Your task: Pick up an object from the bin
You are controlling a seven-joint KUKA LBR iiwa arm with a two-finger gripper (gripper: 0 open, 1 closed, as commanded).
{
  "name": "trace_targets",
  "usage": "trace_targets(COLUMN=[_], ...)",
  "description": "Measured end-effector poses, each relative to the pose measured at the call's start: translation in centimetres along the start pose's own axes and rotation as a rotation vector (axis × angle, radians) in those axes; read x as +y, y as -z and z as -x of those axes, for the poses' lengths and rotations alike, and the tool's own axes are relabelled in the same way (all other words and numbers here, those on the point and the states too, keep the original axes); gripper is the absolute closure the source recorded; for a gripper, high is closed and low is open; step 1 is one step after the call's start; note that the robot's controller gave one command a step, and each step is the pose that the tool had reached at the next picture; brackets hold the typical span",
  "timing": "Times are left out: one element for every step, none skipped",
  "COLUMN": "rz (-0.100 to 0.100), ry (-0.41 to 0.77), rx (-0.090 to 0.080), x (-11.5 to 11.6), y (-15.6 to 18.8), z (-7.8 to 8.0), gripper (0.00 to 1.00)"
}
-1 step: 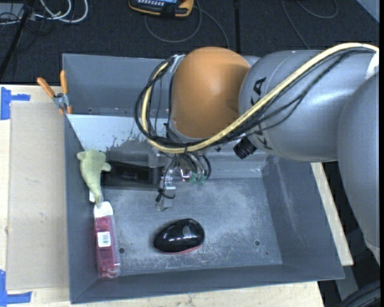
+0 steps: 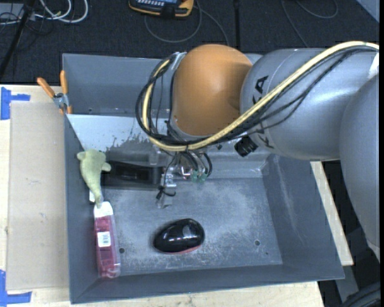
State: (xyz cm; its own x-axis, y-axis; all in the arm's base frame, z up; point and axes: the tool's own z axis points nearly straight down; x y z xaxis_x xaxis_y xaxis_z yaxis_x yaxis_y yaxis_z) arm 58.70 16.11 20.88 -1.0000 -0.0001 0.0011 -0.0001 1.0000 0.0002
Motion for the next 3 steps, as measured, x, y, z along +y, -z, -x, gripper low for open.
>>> trace_targets(rz=[0.001, -0.001, 0.001], ry=[-0.039, 0.067, 0.106], rx=[-0.002, 0.004, 0.001], x=[-1.7, -3.8, -6.9], y=[-5.3, -9.2, -13.8], z=[-1.1, -3.4, -5.5], gripper=[0.0, 0.0, 1.0])
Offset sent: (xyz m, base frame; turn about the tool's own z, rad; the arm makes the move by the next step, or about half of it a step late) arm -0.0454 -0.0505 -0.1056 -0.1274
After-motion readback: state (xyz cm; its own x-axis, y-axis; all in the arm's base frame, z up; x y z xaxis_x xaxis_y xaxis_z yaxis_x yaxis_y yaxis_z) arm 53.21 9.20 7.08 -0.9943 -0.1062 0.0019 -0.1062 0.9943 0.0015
